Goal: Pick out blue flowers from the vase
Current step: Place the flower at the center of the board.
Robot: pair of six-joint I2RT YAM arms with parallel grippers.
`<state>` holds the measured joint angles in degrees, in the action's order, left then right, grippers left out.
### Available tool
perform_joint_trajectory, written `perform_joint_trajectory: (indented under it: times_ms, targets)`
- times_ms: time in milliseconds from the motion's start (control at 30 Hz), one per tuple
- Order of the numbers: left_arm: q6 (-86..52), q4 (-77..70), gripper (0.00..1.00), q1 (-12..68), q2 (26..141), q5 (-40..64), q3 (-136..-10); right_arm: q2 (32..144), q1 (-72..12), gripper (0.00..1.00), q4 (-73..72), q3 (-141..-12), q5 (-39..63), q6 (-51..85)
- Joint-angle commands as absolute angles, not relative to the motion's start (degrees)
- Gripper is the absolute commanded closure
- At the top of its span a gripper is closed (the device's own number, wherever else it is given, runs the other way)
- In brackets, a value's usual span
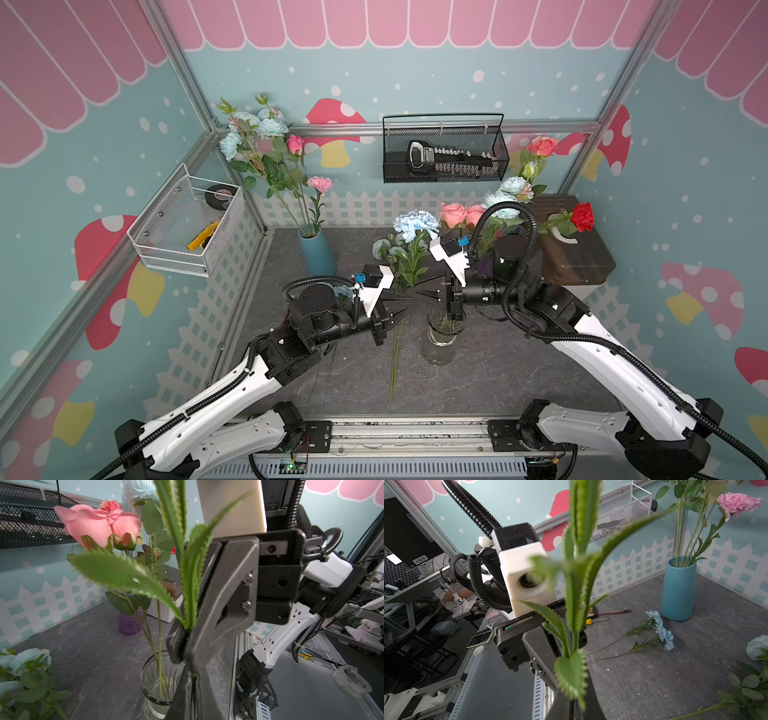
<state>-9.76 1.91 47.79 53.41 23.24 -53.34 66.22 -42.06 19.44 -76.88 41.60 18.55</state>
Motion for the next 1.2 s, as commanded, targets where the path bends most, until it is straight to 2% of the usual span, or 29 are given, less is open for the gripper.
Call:
perform_joint_trajectory:
  times_ms: [0, 67, 233, 333, 467, 700, 933, 1167]
  targets:
    - [-9.7, 1.3, 1.0, 47.5, 52.9, 22.8, -52.4, 65.0, -42.5, 1.0, 17.9, -75.8, 43.0, 18.3]
    - [-9.8, 1.2, 1.0, 47.5, 52.5, 22.0, -52.0, 64.8, -42.5, 0.95, 17.9, -75.1, 41.5, 17.9]
    - [-11.2, 1.6, 1.0, 47.1, 51.3, 16.4, -50.8, 63.2, -42.5, 0.64, 16.3, -72.8, 34.0, 17.6]
    - [-12.9, 1.1, 1.0, 46.8, 50.5, 13.1, -50.3, 63.0, -42.5, 0.5, 15.9, -72.2, 32.8, 17.4]
    - [-14.6, -0.5, 1.0, 46.8, 50.0, 11.1, -50.7, 63.3, -42.4, 0.38, 14.8, -71.7, 34.8, 17.1]
    - [-14.8, 5.3, 1.0, 46.8, 50.2, 8.5, -54.4, 60.5, -42.4, 0.35, 9.1, -65.0, 33.2, 17.6]
    - [-14.9, 21.1, 1.0, 46.8, 48.1, 2.2, -58.2, 55.4, -42.5, 0.39, -1.2, -53.2, 33.2, 19.8]
    - [-18.7, 40.3, 1.0, 46.8, 46.3, -8.4, -62.3, 55.1, -42.5, 0.39, -6.5, -49.4, 32.9, 18.1]
